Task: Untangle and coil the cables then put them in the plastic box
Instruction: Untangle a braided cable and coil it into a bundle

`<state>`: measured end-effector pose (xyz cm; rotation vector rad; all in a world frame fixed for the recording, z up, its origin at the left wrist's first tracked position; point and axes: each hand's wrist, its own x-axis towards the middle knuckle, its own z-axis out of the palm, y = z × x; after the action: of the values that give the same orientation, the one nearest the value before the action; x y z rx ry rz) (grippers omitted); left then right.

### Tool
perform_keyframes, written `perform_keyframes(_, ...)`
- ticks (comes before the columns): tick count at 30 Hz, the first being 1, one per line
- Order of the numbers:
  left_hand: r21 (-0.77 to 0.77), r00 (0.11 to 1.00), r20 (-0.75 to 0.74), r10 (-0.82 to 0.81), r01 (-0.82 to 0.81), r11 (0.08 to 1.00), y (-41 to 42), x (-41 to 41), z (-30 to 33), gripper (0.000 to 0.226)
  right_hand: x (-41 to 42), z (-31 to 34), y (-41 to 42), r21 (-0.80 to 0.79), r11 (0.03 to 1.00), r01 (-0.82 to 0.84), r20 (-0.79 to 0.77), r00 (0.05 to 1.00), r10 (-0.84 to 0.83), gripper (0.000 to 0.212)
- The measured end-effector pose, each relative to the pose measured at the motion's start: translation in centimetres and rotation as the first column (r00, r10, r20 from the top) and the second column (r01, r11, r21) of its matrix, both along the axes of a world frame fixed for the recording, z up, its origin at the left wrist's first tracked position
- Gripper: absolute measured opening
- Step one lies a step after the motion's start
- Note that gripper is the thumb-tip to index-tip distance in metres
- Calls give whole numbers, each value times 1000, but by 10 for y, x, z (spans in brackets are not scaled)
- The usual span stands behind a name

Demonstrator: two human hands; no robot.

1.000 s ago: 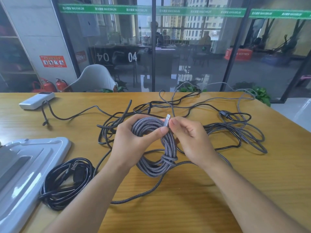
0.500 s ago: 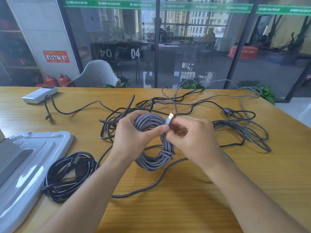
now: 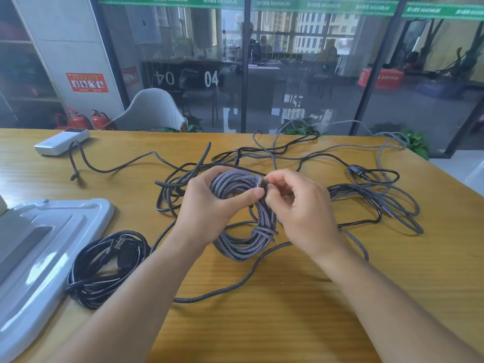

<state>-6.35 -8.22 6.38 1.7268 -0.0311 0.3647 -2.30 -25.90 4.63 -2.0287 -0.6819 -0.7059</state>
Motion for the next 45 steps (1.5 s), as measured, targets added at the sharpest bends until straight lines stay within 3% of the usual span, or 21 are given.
perform_keyframes(8, -32, 999, -5, -34, 34, 999, 2, -1, 6, 35, -5, 3, 4, -108, 984, 140, 223, 968, -113, 15)
perform_keyframes(12, -4, 1000, -4, -2, 2, 1000, 3, -1, 8, 33, -11, 5, 7, -30, 998, 61, 195, 979, -54, 16)
perform_keyframes(15, 36, 997, 27, 76, -77, 996, 10, 0, 6, 29, -17, 11, 7, -99, 992, -76, 217, 971, 96, 16)
perform_keyframes(20, -6, 998, 24, 65, -65, 998, 10, -2, 5, 27, -8, 16, 0, 123, 986, -109, -70, 991, 118, 13)
perform_keyframes(23, -20, 999, 28, 23, -23, 1000, 3, -4, 6, 29, -5, 18, -5, 175, 972, -154, -190, 964, 187, 11)
perform_keyframes(26, 25, 999, 53, -1, 0, 1000, 0, -4, 5, 28, -9, 19, -1, 164, 965, -203, -198, 952, 234, 14)
perform_keyframes(30, 145, 995, 94, 32, -46, 988, 0, -3, 1, 27, -10, 17, 2, 83, 993, -89, -172, 980, 103, 16)
perform_keyframes(35, 158, 994, 104, -16, 0, 987, 1, -3, -1, 33, -10, 13, 2, 51, 997, -54, -114, 992, 59, 12)
perform_keyframes(41, 189, 995, 96, -33, 14, 982, 2, -2, -1, 33, -3, 11, -4, 33, 977, -211, -206, 955, 213, 10)
perform_keyframes(45, 155, 996, 79, -30, 18, 988, 1, -1, -1, 31, -3, 21, -11, 123, 940, -319, -298, 892, 341, 20)
